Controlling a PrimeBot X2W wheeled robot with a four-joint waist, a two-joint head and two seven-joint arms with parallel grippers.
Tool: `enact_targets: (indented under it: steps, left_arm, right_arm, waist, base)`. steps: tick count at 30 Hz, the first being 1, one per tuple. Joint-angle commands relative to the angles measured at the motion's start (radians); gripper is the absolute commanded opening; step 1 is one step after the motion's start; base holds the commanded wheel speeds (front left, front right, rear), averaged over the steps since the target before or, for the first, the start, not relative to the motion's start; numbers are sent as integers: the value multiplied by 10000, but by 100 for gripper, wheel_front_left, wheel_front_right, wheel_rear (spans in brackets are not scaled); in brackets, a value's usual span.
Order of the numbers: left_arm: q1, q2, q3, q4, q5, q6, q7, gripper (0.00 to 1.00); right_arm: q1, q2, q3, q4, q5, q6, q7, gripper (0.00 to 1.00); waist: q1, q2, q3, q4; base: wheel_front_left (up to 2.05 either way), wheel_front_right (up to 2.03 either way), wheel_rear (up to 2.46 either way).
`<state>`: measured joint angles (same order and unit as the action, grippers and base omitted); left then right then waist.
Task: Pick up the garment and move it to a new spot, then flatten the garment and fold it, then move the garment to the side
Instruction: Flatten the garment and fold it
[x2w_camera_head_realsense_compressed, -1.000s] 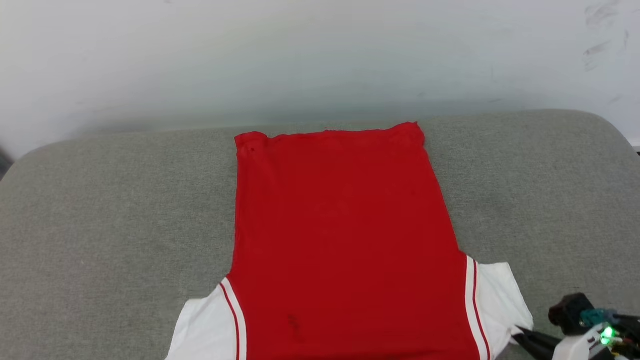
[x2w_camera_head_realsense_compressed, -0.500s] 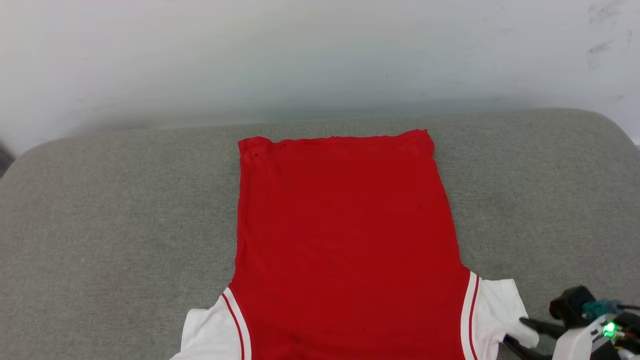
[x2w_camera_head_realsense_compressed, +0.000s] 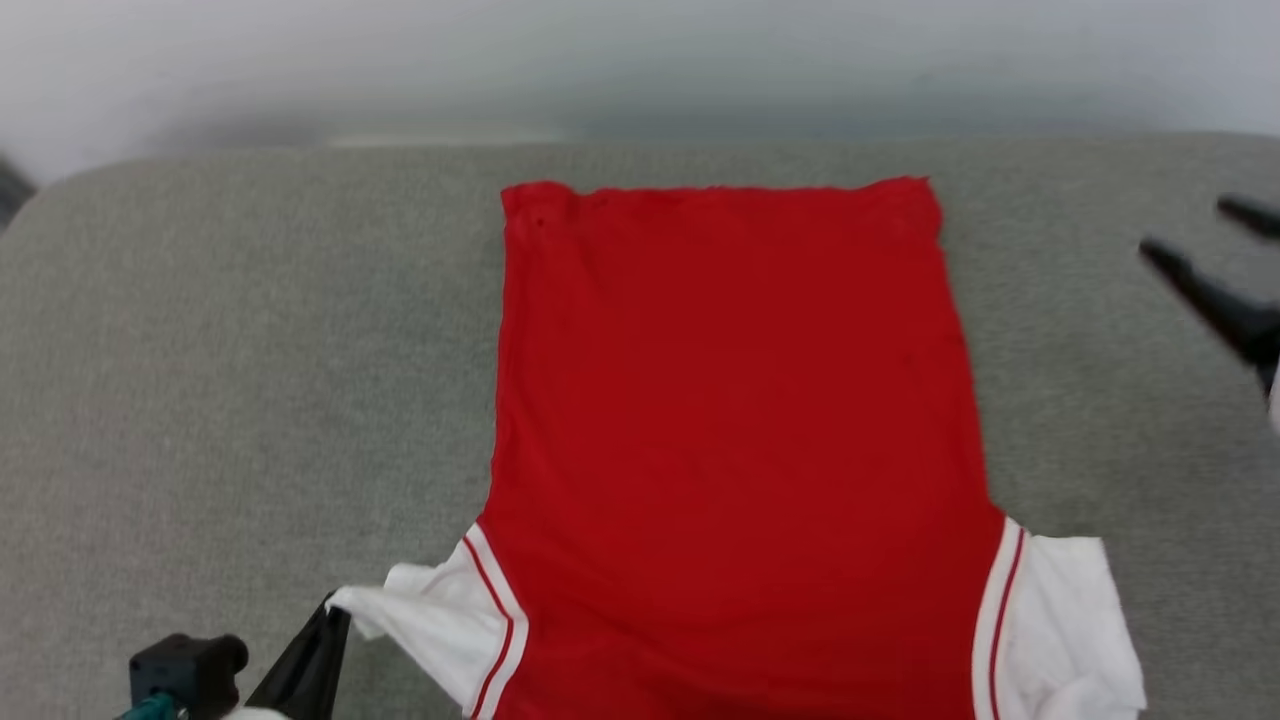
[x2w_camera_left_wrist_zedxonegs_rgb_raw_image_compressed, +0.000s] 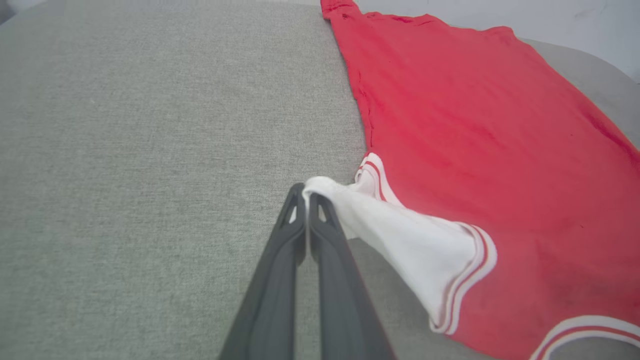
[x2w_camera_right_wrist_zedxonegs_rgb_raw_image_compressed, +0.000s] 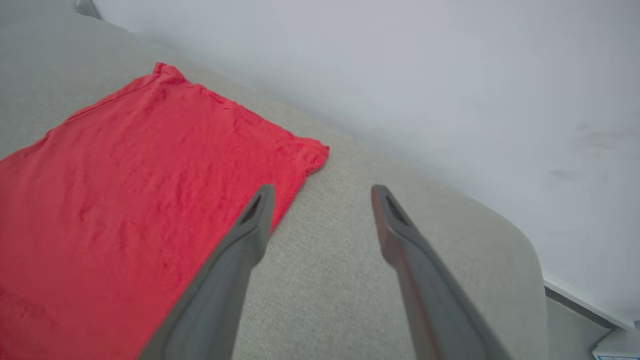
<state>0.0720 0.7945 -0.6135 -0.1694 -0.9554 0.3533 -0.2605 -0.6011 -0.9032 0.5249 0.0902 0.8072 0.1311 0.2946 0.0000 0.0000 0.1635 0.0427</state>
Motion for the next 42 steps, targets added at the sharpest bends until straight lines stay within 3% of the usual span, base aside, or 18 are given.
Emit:
enact_targets:
  steps: [1, 4, 10, 14, 19, 22, 30, 31, 32, 42]
  left_arm:
    - [-226, -92, 27, -81, 154, 22, -63, 0]
    - [-675, -262, -5, -299, 495, -44, -56, 0]
    - [-1468, -831, -46, -440, 962, -188, -47, 0]
    - [-1894, -1269, -56, -466, 1283, -371, -48, 0]
    - [-2292, -1731, -27, -467, 1628, -574, -48, 0]
    - [-2493, -1953, -89, -358, 1746, -740, -48, 0]
    - [-2803, -2376, -56, 9, 1996, -1036, -38, 0]
    - [-2826, -2428, -47, 61, 2036, -1047, -36, 0]
    - [-2828, -2492, -41, 111, 2049, -1087, -37, 0]
    - [-2058, -2445, 348, 375, 2135, -1060, -41, 0]
  right_arm:
    - [-544, 131, -113, -13, -82, -8, 314, 100]
    - [-1900, 139, -41, 144, -57, -7, 1920, 100]
    - [-4748, 159, 827, 884, 523, -7, 6351, 100]
    - [-6261, 346, 1091, 1783, 132, -7, 8261, 100]
    - [-7332, 767, 827, 2980, -544, -7, 9238, 100]
    - [-7459, 1064, 502, 3515, -806, -7, 9188, 100]
    - [-5856, 1485, 636, 4171, -986, -4, 8942, 100]
    - [-5666, 1507, 712, 4155, -982, -4, 8861, 37]
    - [-5545, 1519, 750, 4130, -957, -4, 8796, 0]
    - [-6315, 1321, 1098, 3052, -457, -5, 7506, 0]
  waist:
    - [0, 0, 851, 532]
    - [0, 0, 1709, 962]
    - [0, 0, 3182, 1718]
    - [0, 0, 3969, 2246]
    - [0, 0, 4732, 2814]
    - [0, 0, 5052, 3065]
    - [0, 0, 5365, 3186]
    - [0, 0, 5345, 3170]
    - [0, 0, 5305, 3141]
    - [0, 0, 3674, 2407]
  base:
    - [0, 0, 0]
    - [0, 0, 0]
    - [0, 0, 0]
    - [0, 0, 0]
    - [0, 0, 0]
    - [0, 0, 0]
    - [0, 0, 0]
    - [0, 0, 0]
    - [0, 0, 0]
    - [0, 0, 0]
